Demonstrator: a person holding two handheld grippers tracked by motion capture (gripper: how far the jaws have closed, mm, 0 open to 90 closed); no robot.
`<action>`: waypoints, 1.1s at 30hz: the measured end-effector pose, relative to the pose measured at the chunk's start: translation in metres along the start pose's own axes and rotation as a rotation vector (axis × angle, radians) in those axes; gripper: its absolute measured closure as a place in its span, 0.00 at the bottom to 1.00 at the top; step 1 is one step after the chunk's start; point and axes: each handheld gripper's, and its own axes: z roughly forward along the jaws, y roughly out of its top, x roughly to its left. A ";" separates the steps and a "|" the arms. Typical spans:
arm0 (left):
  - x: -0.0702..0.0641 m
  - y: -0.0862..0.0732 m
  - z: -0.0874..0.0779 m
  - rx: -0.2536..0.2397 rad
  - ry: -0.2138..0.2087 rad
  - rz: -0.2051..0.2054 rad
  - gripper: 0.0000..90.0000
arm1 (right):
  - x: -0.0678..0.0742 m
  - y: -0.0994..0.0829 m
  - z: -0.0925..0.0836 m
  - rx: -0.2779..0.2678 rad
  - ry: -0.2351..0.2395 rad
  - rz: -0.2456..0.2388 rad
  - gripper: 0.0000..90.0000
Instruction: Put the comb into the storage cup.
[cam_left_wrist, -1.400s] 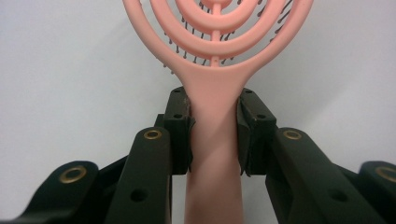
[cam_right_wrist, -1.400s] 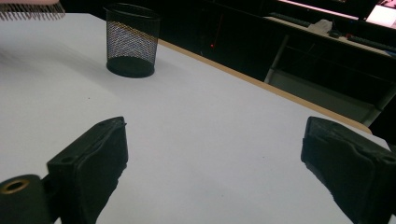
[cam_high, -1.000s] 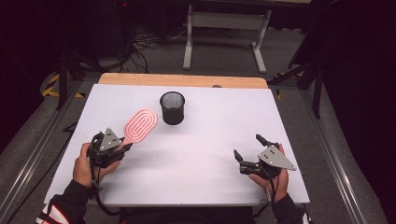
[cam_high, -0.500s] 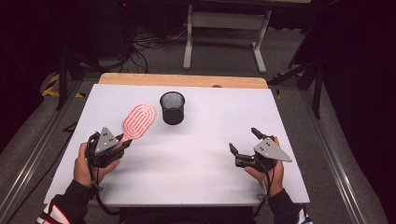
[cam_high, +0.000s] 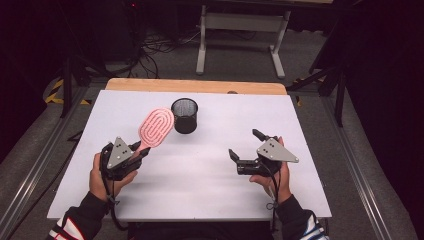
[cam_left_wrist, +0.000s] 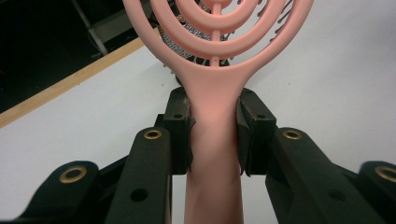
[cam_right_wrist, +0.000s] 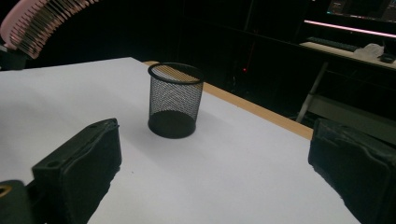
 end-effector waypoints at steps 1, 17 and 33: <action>-0.002 0.000 0.001 -0.008 -0.008 -0.003 0.78 | 0.002 0.002 0.002 -0.002 0.006 0.005 0.04; -0.037 0.013 0.024 -0.041 -0.059 0.038 0.78 | 0.030 0.022 0.038 -0.019 0.149 0.161 0.05; -0.073 0.024 0.048 -0.050 -0.109 0.100 0.78 | 0.046 0.020 0.051 -0.012 0.256 0.249 0.05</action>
